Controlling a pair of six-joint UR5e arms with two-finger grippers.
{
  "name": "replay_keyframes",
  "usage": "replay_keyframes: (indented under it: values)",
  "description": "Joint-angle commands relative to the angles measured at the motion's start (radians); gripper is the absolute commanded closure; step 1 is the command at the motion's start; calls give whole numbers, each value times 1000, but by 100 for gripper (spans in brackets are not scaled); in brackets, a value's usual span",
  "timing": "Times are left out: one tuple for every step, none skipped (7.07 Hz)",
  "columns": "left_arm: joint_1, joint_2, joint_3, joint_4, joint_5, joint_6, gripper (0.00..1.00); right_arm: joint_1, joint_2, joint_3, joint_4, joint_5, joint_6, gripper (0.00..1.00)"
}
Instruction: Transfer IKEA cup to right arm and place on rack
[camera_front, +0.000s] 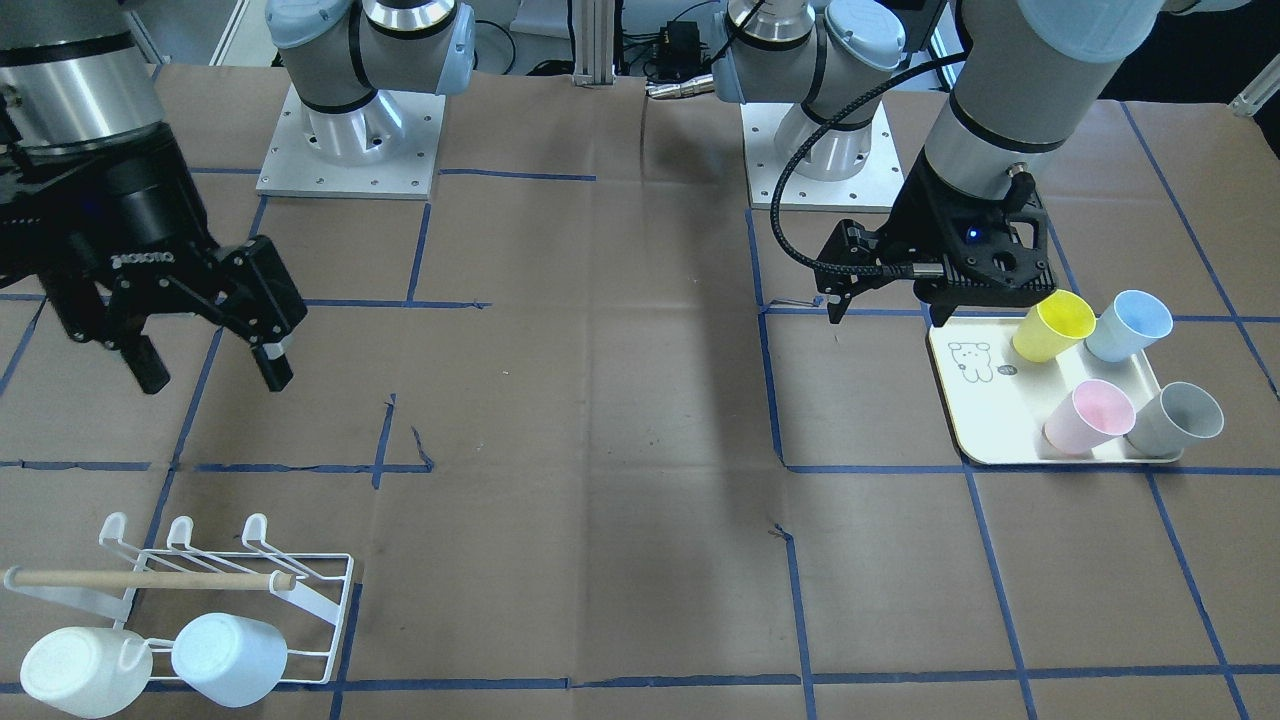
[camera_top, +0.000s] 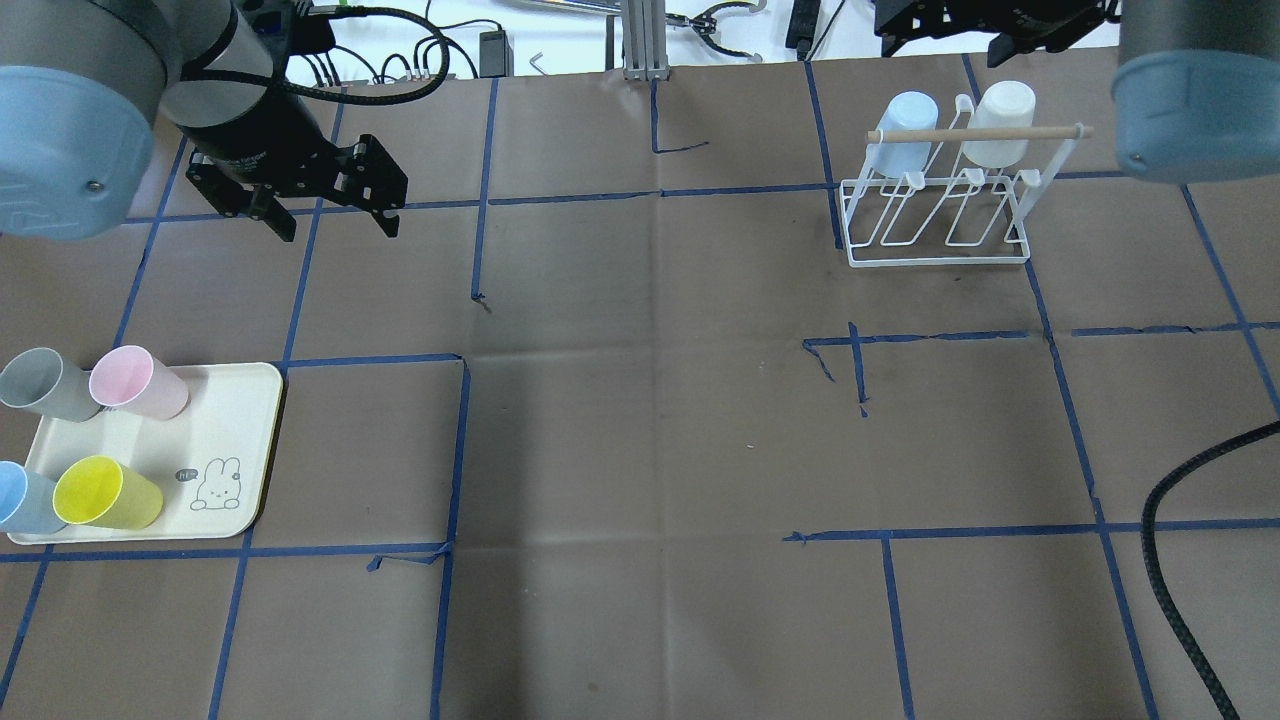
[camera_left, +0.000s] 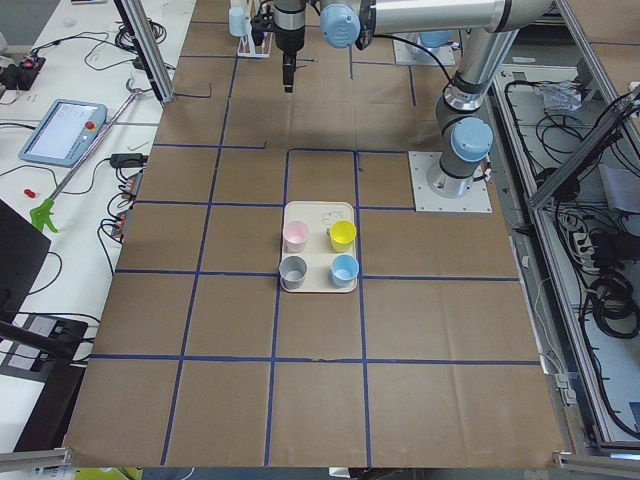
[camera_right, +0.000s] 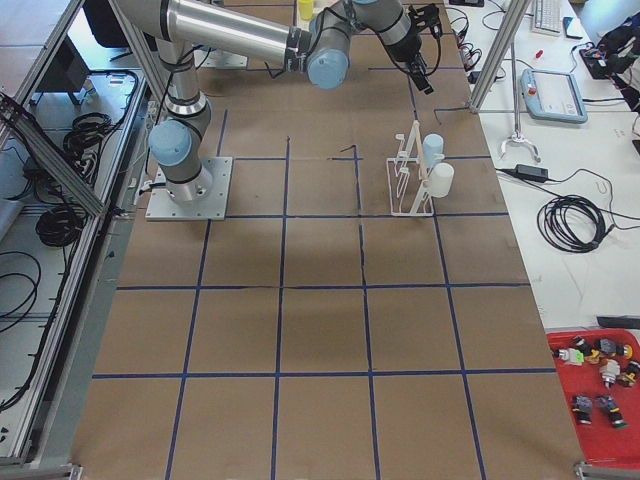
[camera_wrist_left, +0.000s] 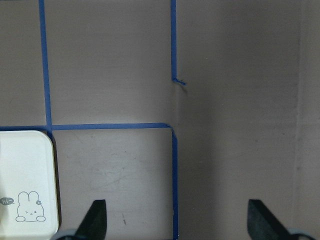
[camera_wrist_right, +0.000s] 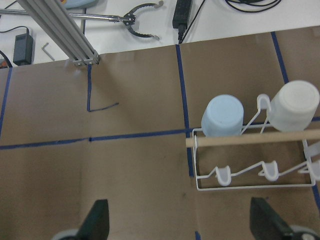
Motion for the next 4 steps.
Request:
replay_keyframes:
  values:
    - [0, -1, -3, 0, 0, 0, 0, 25, -66, -2, 295, -41, 35, 0]
    - [0, -1, -3, 0, 0, 0, 0, 41, -75, -3, 362, -113, 34, 0]
    - [0, -3, -3, 0, 0, 0, 0, 82, -75, -3, 358, -118, 38, 0]
    - [0, -6, 0, -3, 2, 0, 0, 103, -71, 1, 350, -117, 34, 0]
